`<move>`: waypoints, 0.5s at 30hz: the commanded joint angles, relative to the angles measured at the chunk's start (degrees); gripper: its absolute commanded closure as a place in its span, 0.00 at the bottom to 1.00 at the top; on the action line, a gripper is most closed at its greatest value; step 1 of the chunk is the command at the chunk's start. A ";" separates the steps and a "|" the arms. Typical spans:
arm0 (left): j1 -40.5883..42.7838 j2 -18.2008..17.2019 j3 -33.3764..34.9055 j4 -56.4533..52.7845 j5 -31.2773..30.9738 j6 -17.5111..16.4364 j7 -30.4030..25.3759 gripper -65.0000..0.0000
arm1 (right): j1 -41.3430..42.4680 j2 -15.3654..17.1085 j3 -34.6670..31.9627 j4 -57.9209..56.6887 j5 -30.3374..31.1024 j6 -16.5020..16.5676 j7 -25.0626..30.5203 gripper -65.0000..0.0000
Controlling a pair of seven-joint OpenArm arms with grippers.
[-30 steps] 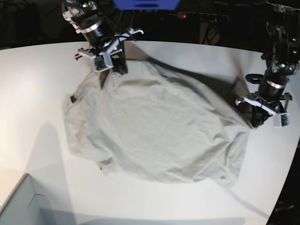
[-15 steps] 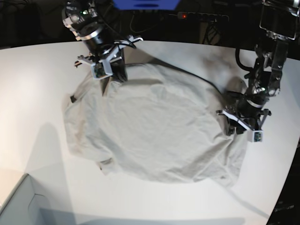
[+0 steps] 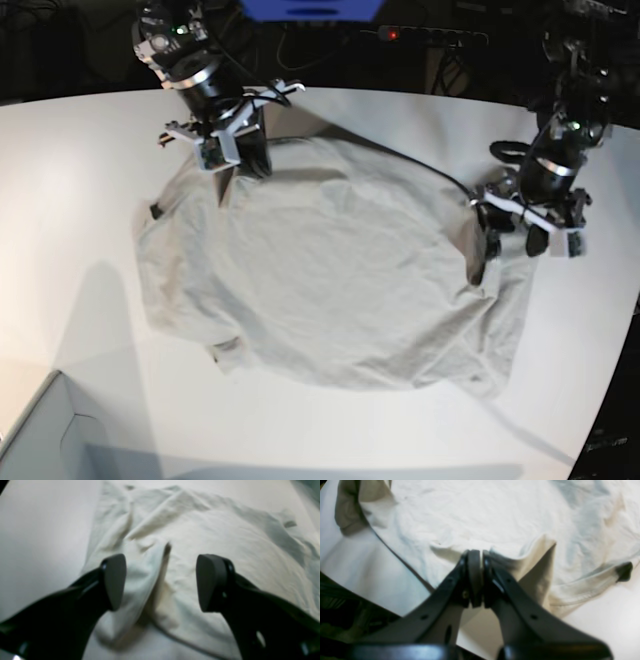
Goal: Layout the t-shirt on the table in an organized manner, then fold the t-shirt properly
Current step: 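Grasp the shirt's edge with the left gripper and pull it outward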
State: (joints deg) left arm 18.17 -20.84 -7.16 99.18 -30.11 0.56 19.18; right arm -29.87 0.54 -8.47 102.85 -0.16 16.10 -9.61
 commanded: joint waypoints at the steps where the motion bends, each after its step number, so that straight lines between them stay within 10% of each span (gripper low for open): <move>1: 1.30 1.02 -1.68 0.91 0.17 -0.34 -0.94 0.34 | -0.07 -0.14 -0.28 0.93 0.47 0.21 1.65 1.00; 15: 4.29 4.01 -5.81 -14.03 0.00 -0.43 -0.94 0.34 | -0.07 -0.23 -0.45 0.93 0.47 0.21 1.65 1.00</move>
State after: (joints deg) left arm 22.90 -16.19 -12.67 84.40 -29.91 0.30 19.44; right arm -29.91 0.32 -8.80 102.83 -0.14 16.08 -9.61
